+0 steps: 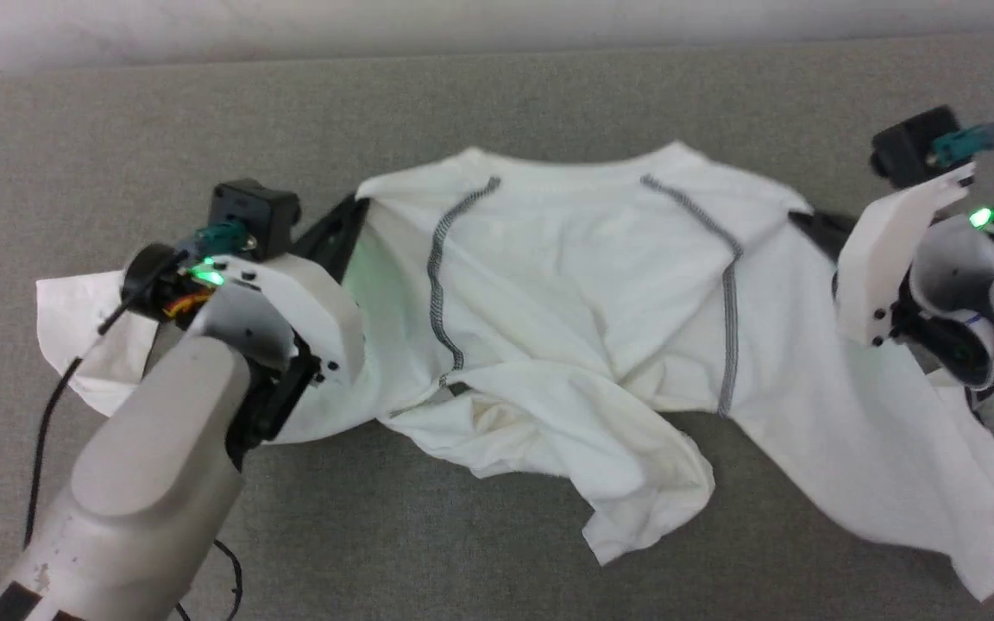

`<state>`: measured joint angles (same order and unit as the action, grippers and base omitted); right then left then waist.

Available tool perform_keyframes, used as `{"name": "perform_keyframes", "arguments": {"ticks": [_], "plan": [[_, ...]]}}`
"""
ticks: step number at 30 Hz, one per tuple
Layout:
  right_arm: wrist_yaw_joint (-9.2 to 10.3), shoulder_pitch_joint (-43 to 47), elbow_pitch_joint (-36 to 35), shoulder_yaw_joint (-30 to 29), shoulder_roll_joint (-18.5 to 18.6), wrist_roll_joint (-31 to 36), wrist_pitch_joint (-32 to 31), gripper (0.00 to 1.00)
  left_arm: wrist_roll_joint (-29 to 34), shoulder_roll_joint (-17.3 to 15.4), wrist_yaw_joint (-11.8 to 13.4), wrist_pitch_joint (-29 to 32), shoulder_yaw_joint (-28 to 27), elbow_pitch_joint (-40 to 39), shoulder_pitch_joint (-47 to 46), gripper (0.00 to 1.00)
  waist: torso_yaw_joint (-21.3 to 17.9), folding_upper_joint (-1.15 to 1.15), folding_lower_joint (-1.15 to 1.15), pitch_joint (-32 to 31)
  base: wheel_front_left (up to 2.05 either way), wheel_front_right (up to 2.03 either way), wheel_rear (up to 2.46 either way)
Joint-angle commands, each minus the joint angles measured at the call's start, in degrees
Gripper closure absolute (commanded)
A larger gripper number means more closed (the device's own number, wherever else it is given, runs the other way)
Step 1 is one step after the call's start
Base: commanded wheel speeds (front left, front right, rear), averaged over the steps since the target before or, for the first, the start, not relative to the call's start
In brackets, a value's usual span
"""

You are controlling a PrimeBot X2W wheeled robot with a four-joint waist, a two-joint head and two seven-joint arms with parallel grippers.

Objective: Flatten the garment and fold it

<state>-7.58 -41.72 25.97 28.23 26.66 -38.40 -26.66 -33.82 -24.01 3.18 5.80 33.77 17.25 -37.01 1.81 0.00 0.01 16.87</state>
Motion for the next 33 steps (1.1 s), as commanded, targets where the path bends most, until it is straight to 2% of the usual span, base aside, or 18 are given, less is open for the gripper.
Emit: {"name": "perform_keyframes", "arguments": {"ticks": [1, 6, 10, 14, 20, 29, 33], "plan": [[0.09, 0.29, -1.70, -1.01, 1.24, 1.24, 1.95, 1.00, 0.80, -0.86, 0.61, -1.29, -0.96, -0.75, -1.33, 1.00, -0.42, 0.00, -0.01, -2.52, 0.00, 0.00, 0.00], [0.09, 0.59, -11.83, -7.41, 3.46, 5.17, 6.06, 1.00, 2.40, -3.84, 1.85, -2.59, -3.19, -4.57, -4.64, 1.00, -1.26, 0.00, -0.01, -5.76, 0.00, 0.00, 0.00], [0.09, -1.57, -17.80, -12.68, 3.45, 6.76, 3.38, 1.00, 2.68, -5.24, 1.74, -0.88, -4.75, -5.29, -10.21, 1.00, -1.85, 0.00, -0.01, -6.08, 0.00, 0.00, 0.00], [0.09, -7.37, -18.73, -14.96, 3.08, 8.47, 1.19, 1.00, 3.53, -5.25, 0.68, 0.23, -5.44, -1.62, -18.39, 1.00, -2.82, 0.00, -0.01, -4.26, 0.00, 0.00, 0.00], [0.09, -20.28, -13.26, -12.58, 2.70, 12.44, 5.02, 1.00, 7.25, -4.04, -0.41, -2.35, -5.44, 9.44, -32.65, 1.00, -4.65, 0.00, -0.01, 0.39, 0.00, 0.00, 0.00], [0.09, -39.72, 1.56, -9.58, 0.89, 20.71, 23.18, 1.00, 11.92, -2.12, 0.17, -11.79, -6.14, 23.06, -51.45, 1.00, -6.22, 0.00, -0.01, 5.72, 0.00, 0.00, 0.00], [0.09, -44.41, 7.14, -6.27, -0.10, 21.02, 27.73, 1.00, 12.46, -1.50, -0.71, -14.84, -6.01, 27.71, -55.93, 1.00, -6.20, 0.00, -0.01, 7.08, 0.00, 0.00, 0.00]]}}
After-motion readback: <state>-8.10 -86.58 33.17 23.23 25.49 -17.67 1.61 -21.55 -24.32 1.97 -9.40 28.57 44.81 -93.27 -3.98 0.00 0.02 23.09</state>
